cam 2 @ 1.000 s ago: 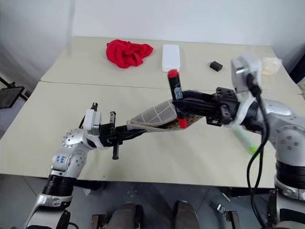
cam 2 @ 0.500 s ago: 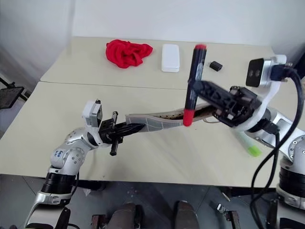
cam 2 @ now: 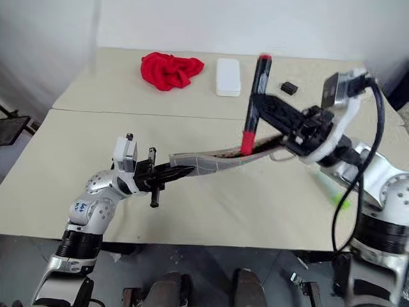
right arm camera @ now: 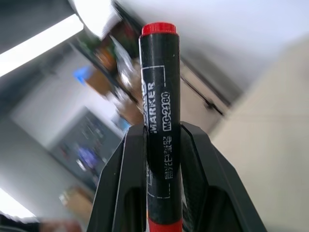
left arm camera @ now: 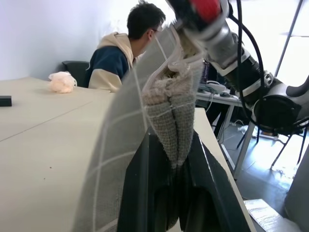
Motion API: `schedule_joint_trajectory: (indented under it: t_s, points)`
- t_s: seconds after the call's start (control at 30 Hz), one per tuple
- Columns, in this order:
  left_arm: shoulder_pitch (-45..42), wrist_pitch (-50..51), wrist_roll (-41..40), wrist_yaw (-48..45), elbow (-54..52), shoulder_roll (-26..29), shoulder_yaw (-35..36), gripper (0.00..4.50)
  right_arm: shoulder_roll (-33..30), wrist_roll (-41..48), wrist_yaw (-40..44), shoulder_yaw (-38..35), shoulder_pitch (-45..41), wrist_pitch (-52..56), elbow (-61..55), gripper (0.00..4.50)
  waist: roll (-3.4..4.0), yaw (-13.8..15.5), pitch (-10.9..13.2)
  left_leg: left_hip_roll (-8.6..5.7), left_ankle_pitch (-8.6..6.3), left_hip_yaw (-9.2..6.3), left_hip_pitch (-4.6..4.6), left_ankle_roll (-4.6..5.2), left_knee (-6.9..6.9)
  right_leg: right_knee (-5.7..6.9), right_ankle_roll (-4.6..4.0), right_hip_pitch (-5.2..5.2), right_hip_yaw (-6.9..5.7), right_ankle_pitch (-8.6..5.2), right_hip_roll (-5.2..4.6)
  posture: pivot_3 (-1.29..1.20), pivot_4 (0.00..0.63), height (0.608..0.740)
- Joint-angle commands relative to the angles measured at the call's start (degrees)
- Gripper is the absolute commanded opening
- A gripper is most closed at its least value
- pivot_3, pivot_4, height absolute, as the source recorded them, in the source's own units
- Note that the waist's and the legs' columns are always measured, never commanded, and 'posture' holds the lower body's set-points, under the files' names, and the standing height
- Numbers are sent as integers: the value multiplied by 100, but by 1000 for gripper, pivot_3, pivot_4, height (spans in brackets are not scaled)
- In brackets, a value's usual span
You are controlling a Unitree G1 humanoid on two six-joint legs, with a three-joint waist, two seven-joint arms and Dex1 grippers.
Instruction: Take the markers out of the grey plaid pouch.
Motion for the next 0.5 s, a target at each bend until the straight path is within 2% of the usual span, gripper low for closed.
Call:
schedule_joint_trajectory:
  t_s: [0.03,0.17,0.27,0.37,0.5]
  points:
    - [35,-82,182,-3,135,141,215,0,310,105,-326,-53,340,50,-275,600,1,22,0,0,0,-1,0,0,-2,0,0,-1,0,0,0,0,150,740]
    - [26,-117,233,-49,133,121,215,0,1331,105,-877,52,504,-430,-764,600,3,45,1,-7,-2,6,-6,4,-10,-13,4,-4,4,2,-6,0,150,740]
    - [60,-237,329,-131,137,121,212,0,2210,105,-1763,27,443,-894,-951,600,5,18,2,-4,-2,5,-8,3,-12,-12,4,-9,3,2,-4,0,150,740]
    - [58,-319,383,-172,130,90,218,0,2363,105,-2205,-10,532,-937,-1000,600,5,-2,1,-5,-1,1,-8,2,-15,-12,4,-7,1,2,-4,0,150,740]
    - [74,-367,455,-246,121,121,218,0,1722,105,-1679,-423,73,-766,-867,600,7,-23,3,-10,-2,3,-9,4,-15,-18,4,-6,4,2,-8,0,150,740]
